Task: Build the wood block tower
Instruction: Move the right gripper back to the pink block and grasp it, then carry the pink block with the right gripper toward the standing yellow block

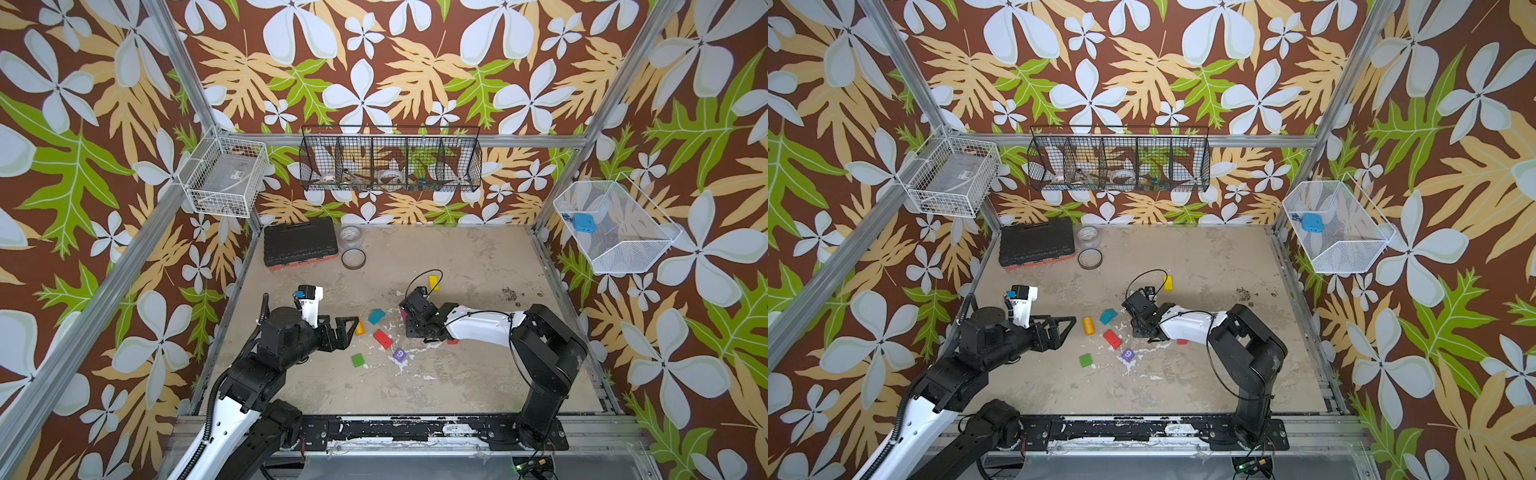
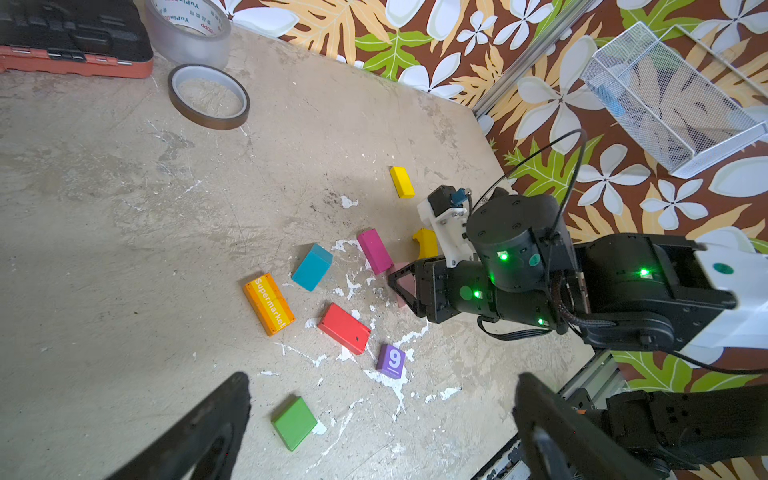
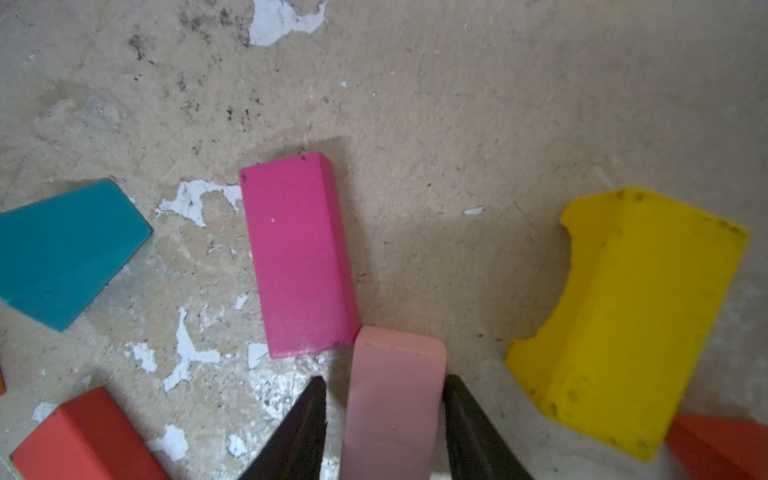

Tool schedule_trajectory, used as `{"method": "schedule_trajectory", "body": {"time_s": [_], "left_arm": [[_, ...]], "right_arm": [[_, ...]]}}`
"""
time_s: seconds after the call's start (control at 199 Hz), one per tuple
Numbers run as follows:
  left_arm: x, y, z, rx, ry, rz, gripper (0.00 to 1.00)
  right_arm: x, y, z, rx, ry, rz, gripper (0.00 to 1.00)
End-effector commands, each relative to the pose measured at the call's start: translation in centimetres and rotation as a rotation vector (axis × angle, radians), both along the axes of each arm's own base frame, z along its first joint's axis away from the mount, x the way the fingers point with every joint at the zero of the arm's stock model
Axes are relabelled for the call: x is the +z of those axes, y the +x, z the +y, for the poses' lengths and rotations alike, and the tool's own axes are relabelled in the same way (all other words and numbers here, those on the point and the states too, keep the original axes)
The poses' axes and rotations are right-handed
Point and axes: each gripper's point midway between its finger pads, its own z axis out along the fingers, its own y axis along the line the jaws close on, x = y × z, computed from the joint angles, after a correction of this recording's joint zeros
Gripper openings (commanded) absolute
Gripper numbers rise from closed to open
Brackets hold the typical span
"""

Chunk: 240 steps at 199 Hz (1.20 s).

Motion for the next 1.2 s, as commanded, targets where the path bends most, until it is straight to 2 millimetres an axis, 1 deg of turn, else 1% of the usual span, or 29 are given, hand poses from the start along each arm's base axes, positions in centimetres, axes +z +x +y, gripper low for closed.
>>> {"method": "schedule_trajectory", "body": {"time_s": [0.0, 0.216, 0.331, 0.502, 0.622, 0.698, 0.808, 0.934, 0.994, 1.054, 1.119, 1.2], "left_arm": [[0.5, 0.2, 0.0, 0.006, -0.006, -0.022, 1.0], [0.5, 0.2, 0.0, 0.006, -0.006, -0.021, 1.0], [0.4, 0.2, 0.0, 0.006, -0.003, -0.016, 1.0], [0.5, 0.2, 0.0, 0.006, -0.006, -0.019, 1.0], [0.4, 0.2, 0.0, 0.006, -0.004, -0.018, 1.0], [0.5, 0.2, 0.0, 0.006, -0.006, -0.02, 1.0], [0.4, 0.2, 0.0, 0.004, -0.004, -0.016, 1.0], [0.5, 0.2, 0.0, 0.004, -0.007, -0.021, 1.0], [0.5, 0.2, 0.0, 0.002, -0.007, -0.02, 1.0], [0.4, 0.2, -0.1, 0.001, -0.005, -0.015, 1.0], [0.4, 0.2, -0.1, 0.001, -0.007, -0.018, 1.0], [0.4, 0.2, -0.1, -0.003, -0.008, -0.016, 1.0]], "right_arm": [[-1.2, -1.2, -1.0, 0.004, -0.048, 0.052, 0.42], [-1.1, -1.3, -1.2, 0.003, -0.073, 0.05, 0.35], [-0.7, -1.2, -1.4, -0.001, -0.083, 0.043, 0.29], [1.0, -0.6, -1.7, -0.002, -0.107, 0.009, 0.23], [2.8, 0.1, -1.5, 0.008, -0.116, -0.028, 0.2], [4.1, 1.0, -1.4, 0.015, -0.138, -0.051, 0.16], [5.9, 2.0, -1.1, 0.015, -0.147, -0.082, 0.16], [8.4, 3.6, 0.5, 0.036, -0.086, -0.123, 0.16], [9.8, 4.9, 1.1, 0.036, -0.064, -0.159, 0.17], [10.5, 6.3, 1.4, 0.022, -0.039, -0.169, 0.17], [11.5, 8.2, 2.5, 0.036, -0.002, -0.186, 0.16], [12.3, 10.2, 3.1, 0.023, -0.013, -0.2, 0.16]]}}
